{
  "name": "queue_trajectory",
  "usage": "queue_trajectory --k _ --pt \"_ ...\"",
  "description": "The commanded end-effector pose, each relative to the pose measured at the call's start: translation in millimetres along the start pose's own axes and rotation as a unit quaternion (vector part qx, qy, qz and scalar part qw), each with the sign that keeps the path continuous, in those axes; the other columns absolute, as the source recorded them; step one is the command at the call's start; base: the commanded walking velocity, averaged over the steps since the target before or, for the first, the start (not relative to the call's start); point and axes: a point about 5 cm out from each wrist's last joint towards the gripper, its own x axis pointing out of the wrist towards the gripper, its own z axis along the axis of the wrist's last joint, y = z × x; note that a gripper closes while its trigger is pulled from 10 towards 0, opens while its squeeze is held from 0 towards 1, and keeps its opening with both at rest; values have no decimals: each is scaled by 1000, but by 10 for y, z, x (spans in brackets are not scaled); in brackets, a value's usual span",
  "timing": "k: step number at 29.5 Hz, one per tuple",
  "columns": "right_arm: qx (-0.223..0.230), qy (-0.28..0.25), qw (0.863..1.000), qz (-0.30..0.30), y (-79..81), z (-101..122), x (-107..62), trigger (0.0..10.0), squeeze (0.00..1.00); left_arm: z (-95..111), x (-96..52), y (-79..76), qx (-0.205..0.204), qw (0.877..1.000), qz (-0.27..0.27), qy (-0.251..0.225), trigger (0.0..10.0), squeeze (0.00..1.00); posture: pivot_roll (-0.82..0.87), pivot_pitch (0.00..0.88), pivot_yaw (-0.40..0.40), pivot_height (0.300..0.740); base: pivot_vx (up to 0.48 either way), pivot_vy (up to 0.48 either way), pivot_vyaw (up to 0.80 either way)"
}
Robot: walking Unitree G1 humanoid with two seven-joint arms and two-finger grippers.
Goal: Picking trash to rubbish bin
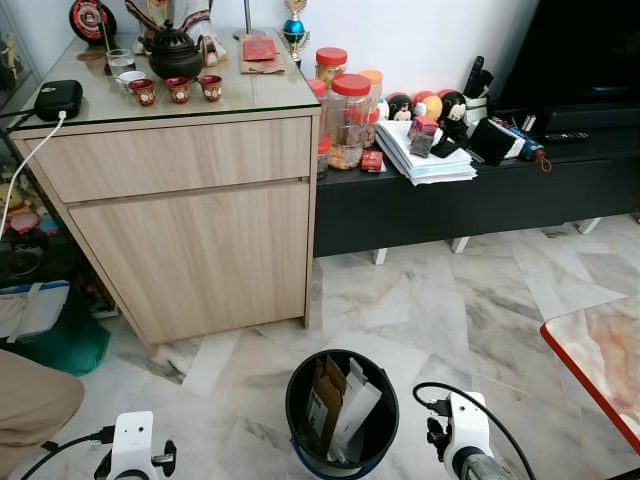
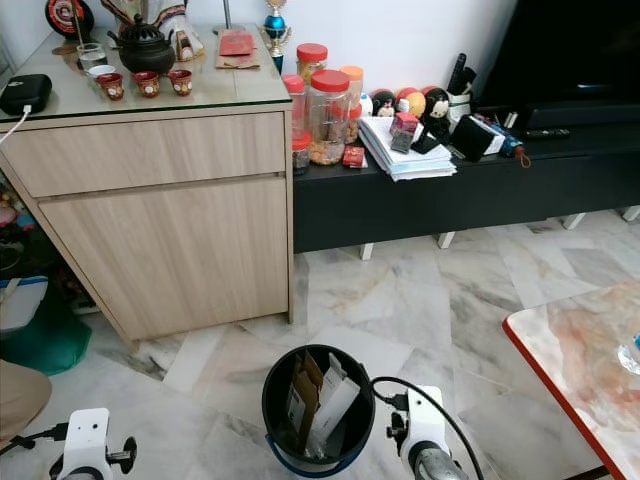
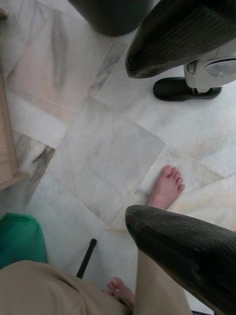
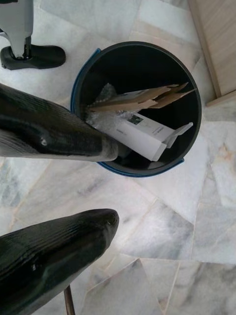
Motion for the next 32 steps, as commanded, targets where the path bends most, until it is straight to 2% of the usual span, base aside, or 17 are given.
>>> queue_trajectory --k 1,13,25,32 --pt "0 4 1000 -1 -7 -18 -5 10000 0 -64 -17 -36 -2 1000 -6 15 10000 0 64 9 -50 740 -266 0 0" --pt "-6 4 1000 7 32 -20 -2 10000 0 -62 -18 -65 -5 1000 -8 13 10000 0 65 18 -55 740 -264 0 0" --pt "-15 -1 1000 19 82 -4 5 10000 0 -40 -11 -83 -2 1000 -7 10 10000 0 67 24 -61 740 0 0 0" --pt "-17 -21 999 34 164 89 29 10000 0 2 -4 -89 -3 1000 -5 -4 10000 0 63 27 -61 740 0 0 0"
